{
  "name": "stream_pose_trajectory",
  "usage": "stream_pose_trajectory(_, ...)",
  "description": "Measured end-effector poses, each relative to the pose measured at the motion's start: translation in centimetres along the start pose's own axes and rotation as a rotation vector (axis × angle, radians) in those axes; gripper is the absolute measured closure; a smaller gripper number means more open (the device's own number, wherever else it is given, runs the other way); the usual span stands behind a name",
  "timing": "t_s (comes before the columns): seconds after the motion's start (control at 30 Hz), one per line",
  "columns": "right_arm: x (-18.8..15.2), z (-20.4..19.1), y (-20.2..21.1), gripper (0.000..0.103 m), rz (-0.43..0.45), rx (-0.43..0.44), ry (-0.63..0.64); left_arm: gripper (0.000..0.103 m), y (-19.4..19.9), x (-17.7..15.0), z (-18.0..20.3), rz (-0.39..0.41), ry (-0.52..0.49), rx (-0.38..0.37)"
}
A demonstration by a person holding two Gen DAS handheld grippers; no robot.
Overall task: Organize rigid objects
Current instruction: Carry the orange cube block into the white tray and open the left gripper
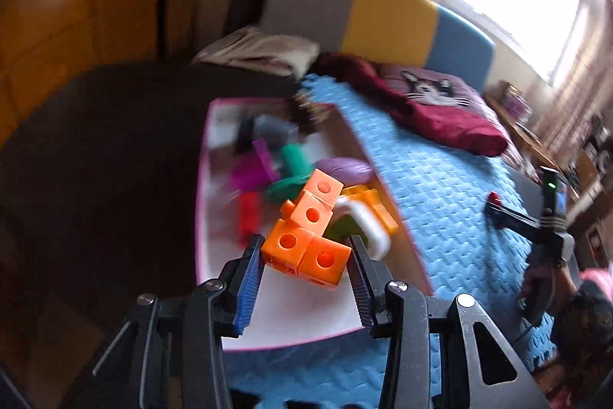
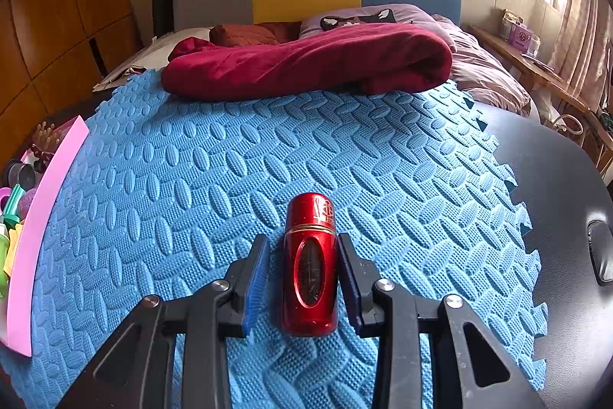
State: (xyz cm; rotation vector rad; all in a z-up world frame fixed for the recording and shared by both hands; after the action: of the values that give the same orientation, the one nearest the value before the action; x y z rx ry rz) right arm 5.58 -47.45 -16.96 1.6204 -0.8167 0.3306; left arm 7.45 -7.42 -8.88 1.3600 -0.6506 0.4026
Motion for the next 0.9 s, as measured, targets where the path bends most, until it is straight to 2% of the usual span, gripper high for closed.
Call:
stream_pose_trajectory(0.1, 0.0, 0.0, 0.0, 0.068, 0.000, -0.002, 0.002, 0.060, -1.0, -1.3, -2.5, -0.046, 0.063, 0.026)
stream_pose_trajectory(0.2, 0.0, 0.0, 0.0, 0.068, 0.000, -0.001, 0.001, 0.060, -1.4, -2.1, -2.9, -0.059, 0.072, 0.016)
stream_pose_trajectory(0.47, 0.0, 0.0, 0.1, 0.068, 0.000, -0.004, 0.005, 0.059, -2.8, -3.2, 0.4, -0.109, -0.049, -0.042)
stream_pose_trajectory(0.63, 0.0, 0.0, 0.0, 0.068, -0.001, -0.005, 0.007, 0.059, -4.4, -3.5, 0.0, -0.138, -0.065, 0.029)
stream_pose_trajectory(0.83, 0.0, 0.0, 0.0, 0.068, -0.001, -0.005, 0.007, 0.058, -3.8, -3.5, -0.4, -0.096, -0.096, 0.071)
stream_pose_trajectory(0.87, 0.0, 0.0, 0.0, 0.068, -0.001, -0.005, 0.007, 0.055, -3.7, -3.5, -0.5, -0.084, -0.105, 0.084)
stream_pose_trajectory(0.9, 0.0, 0.0, 0.0, 0.068, -0.001, -0.005, 0.007, 0.046, -3.5, -3.3, -0.5, -0.073, -0.109, 0.095)
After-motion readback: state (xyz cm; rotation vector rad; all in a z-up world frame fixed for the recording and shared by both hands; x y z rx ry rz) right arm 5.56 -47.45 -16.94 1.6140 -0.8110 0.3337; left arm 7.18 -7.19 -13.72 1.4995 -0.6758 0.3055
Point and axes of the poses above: each gripper's, at about its wrist camera, not at the fingertips, and y roughly against the way its jaws point, z to its right, x to its top, the point moved 9 cm from there along -y, roughly the way its jaws point, and after that the axes turned 11 degrees about x, right-handed, at the moved point
